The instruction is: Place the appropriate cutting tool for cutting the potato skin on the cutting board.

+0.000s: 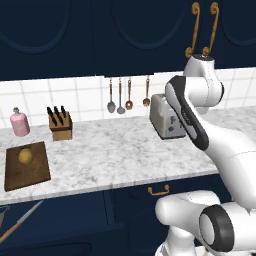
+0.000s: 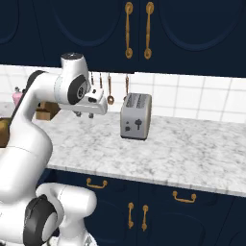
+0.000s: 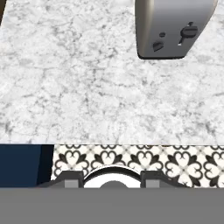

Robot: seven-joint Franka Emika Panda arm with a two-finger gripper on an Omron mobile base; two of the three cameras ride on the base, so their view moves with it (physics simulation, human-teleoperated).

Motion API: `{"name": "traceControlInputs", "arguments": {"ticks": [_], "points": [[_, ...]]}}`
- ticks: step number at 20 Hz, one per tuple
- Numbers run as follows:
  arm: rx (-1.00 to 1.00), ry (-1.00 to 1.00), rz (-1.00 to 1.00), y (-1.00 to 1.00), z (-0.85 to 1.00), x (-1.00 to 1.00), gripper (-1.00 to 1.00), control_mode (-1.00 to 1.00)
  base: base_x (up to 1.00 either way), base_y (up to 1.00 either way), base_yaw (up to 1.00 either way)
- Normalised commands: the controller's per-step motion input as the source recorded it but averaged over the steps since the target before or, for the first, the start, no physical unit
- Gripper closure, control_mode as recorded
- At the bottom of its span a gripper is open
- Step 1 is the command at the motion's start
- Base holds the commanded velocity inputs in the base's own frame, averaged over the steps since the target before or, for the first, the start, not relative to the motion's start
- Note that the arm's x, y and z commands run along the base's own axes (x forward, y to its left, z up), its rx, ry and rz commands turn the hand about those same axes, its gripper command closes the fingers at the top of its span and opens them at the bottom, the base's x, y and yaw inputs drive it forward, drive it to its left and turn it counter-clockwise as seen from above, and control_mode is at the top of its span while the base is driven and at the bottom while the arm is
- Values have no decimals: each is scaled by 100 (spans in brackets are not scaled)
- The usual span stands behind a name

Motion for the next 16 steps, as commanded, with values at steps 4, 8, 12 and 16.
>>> {"name": "traceControlInputs", "arguments": {"ticks": [4, 8, 12, 16], "points": [[0, -11, 0, 25, -6, -45, -100, -100, 0, 0, 0], [-9, -5, -1, 100, -36, -77, -100, -100, 0, 0, 0], [-17, 4, 0, 100, -40, -47, -100, -100, 0, 0, 0], [-22, 20, 0, 100, -24, -17, -100, -100, 0, 0, 0]]}}
